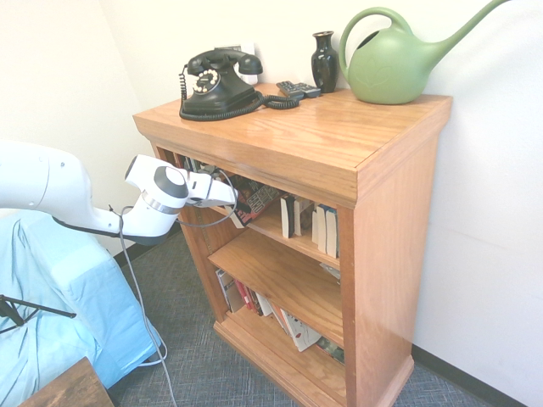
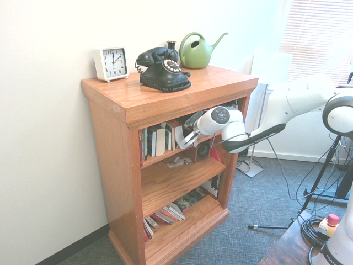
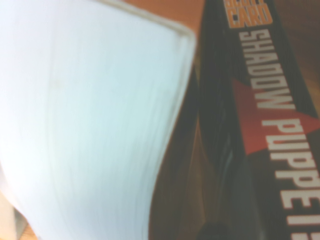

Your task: Organize the shelf

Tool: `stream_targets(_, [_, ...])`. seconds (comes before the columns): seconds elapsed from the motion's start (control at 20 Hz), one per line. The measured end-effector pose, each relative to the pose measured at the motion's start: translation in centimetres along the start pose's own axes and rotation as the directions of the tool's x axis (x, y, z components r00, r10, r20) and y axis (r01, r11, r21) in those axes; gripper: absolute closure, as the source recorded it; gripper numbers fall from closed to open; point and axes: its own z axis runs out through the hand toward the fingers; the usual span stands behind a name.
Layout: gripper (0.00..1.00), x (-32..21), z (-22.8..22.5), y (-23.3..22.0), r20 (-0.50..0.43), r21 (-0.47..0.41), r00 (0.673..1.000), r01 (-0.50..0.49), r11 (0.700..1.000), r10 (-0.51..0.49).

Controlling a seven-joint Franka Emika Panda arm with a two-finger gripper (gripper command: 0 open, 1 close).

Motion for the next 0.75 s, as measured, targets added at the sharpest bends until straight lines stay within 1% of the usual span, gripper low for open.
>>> stream_targets(0.45, [0.00,0.1,-0.5,0.2,0.004,0.007,1.000,-0.001,1.000,0.001])
stream_targets(0.75, [0.00,-1.9,-3.5,2.8,0.033,0.026,0.999,0.013,1.000,-0.014])
